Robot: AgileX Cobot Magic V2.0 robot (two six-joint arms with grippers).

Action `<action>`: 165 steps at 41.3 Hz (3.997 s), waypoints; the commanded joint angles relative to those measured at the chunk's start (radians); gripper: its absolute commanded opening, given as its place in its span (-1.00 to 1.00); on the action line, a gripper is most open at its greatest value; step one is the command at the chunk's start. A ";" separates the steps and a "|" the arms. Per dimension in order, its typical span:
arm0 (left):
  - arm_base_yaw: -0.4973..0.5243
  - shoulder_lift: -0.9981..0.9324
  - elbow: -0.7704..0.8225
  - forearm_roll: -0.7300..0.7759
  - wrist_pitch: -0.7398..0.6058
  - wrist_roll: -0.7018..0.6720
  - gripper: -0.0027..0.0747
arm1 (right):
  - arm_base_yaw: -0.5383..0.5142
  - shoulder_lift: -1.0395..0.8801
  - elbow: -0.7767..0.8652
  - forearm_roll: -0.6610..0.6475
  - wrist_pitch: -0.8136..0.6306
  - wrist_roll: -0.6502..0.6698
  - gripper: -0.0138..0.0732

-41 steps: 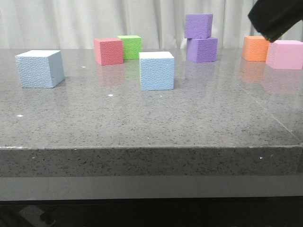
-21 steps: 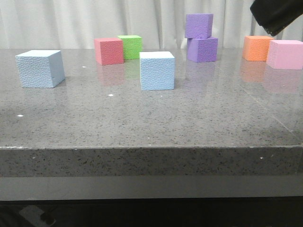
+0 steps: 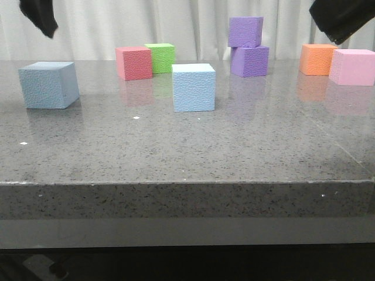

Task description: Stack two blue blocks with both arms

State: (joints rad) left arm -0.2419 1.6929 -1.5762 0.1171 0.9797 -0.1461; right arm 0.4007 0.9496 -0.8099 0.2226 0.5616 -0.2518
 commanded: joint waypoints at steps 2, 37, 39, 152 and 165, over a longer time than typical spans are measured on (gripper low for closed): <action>0.018 0.040 -0.077 -0.098 -0.027 0.046 0.59 | -0.006 -0.014 -0.028 0.009 -0.070 -0.012 0.82; -0.052 0.157 -0.251 -0.117 0.031 0.044 0.10 | -0.006 -0.014 -0.028 0.009 -0.069 -0.012 0.82; -0.085 0.157 -0.287 -0.117 0.042 0.042 0.10 | -0.006 -0.014 -0.028 0.009 -0.069 -0.012 0.82; -0.117 -0.737 0.375 -0.490 -0.110 0.491 0.50 | -0.006 -0.015 -0.030 -0.008 -0.050 -0.012 0.82; -0.098 -1.022 0.697 -0.452 -0.253 0.496 0.50 | -0.006 -0.117 -0.065 -0.151 0.242 0.144 0.82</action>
State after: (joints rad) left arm -0.3425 0.7180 -0.8930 -0.3282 0.8255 0.3462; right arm 0.4007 0.8834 -0.8378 0.1311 0.7729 -0.1850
